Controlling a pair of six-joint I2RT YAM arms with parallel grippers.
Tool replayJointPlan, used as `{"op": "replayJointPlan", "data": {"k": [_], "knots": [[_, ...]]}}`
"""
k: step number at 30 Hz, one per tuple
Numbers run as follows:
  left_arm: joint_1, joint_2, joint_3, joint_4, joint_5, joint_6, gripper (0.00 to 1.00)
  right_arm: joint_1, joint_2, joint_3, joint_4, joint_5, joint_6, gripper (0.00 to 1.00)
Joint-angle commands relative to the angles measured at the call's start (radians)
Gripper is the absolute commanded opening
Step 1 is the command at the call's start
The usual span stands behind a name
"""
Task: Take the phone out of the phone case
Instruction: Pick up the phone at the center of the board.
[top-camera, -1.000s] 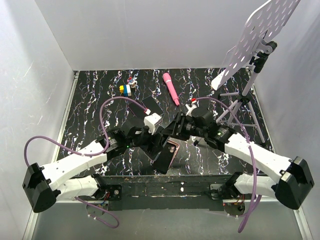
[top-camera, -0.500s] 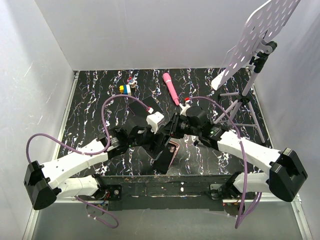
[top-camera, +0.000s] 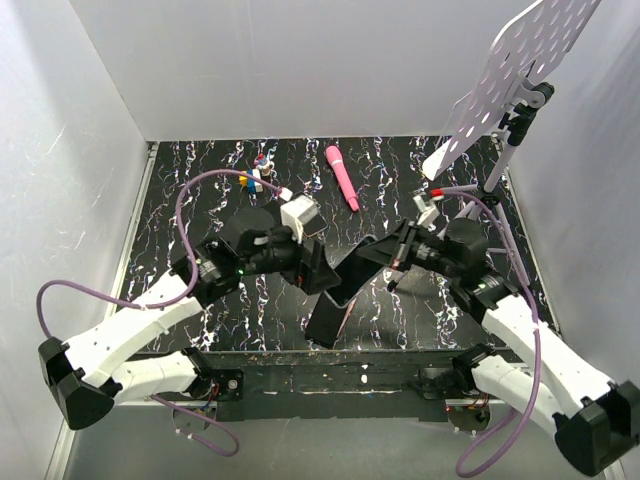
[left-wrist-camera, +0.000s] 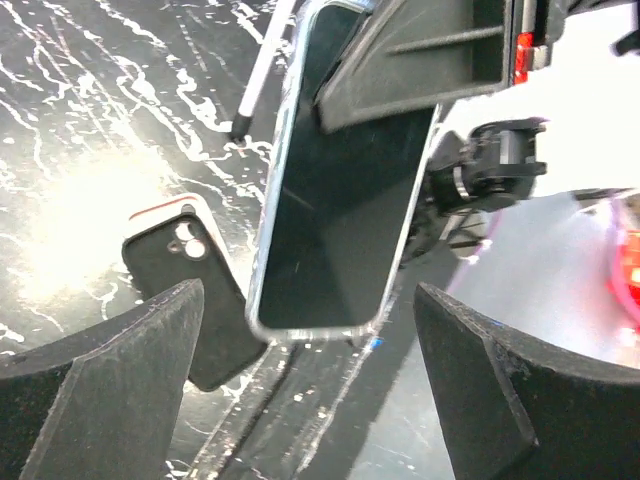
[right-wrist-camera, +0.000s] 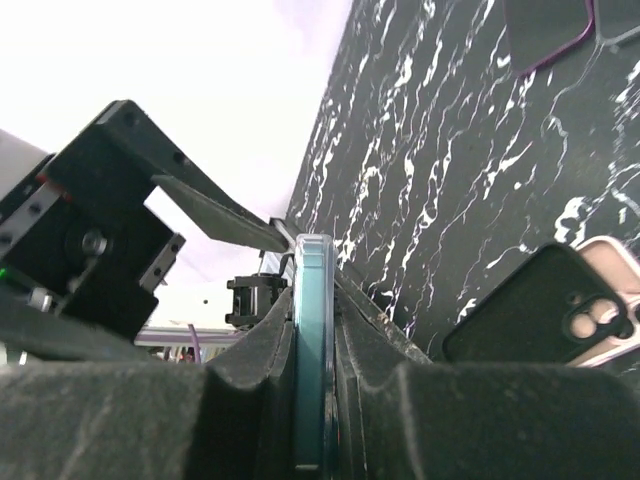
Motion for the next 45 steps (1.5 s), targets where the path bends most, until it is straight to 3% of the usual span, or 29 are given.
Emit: {"op": "replayJointPlan", "data": {"k": [1, 3, 5, 8, 15, 19, 22, 28, 32, 34, 38, 40, 43, 45], "knots": [[0.147, -0.057, -0.005, 0.059, 0.370, -0.157, 0.80, -0.163, -0.099, -0.044, 0.132, -0.288, -0.049, 0.01], [0.202, -0.067, -0.058, 0.182, 0.507, -0.217, 0.66, -0.212, -0.119, -0.061, 0.193, -0.357, -0.023, 0.01], [0.214, -0.055, -0.094, 0.283, 0.626, -0.272, 0.60, -0.248, -0.127, -0.075, 0.291, -0.406, 0.028, 0.01], [0.213, -0.020, -0.146, 0.406, 0.742, -0.355, 0.61, -0.280, -0.115, -0.087, 0.362, -0.446, 0.086, 0.01], [0.214, -0.009, -0.154, 0.287, 0.684, -0.273, 0.67, -0.299, -0.098, -0.107, 0.496, -0.496, 0.172, 0.01], [0.214, 0.025, -0.169, 0.363, 0.733, -0.326, 0.65, -0.298, -0.089, -0.103, 0.509, -0.505, 0.181, 0.01], [0.211, 0.057, -0.169, 0.428, 0.762, -0.369, 0.54, -0.298, -0.078, -0.103, 0.539, -0.508, 0.204, 0.01], [0.169, 0.091, -0.161, 0.459, 0.806, -0.382, 0.44, -0.298, -0.055, -0.104, 0.607, -0.497, 0.255, 0.01], [0.165, 0.074, -0.206, 0.599, 0.811, -0.461, 0.20, -0.295, -0.043, -0.103, 0.603, -0.494, 0.260, 0.01], [0.165, 0.074, -0.204, 0.630, 0.800, -0.486, 0.00, -0.291, -0.050, -0.099, 0.522, -0.479, 0.234, 0.09], [0.164, 0.054, -0.203, 0.673, 0.715, -0.549, 0.00, -0.251, -0.079, -0.095, 0.370, -0.410, 0.175, 0.38], [0.165, 0.042, -0.214, 0.705, 0.667, -0.590, 0.00, -0.225, -0.099, -0.109, 0.356, -0.376, 0.177, 0.47], [0.165, 0.035, -0.230, 0.796, 0.638, -0.673, 0.00, -0.200, -0.128, -0.122, 0.361, -0.329, 0.192, 0.52], [0.165, 0.029, -0.249, 0.854, 0.627, -0.716, 0.00, -0.190, -0.135, -0.124, 0.387, -0.318, 0.200, 0.48]]}}
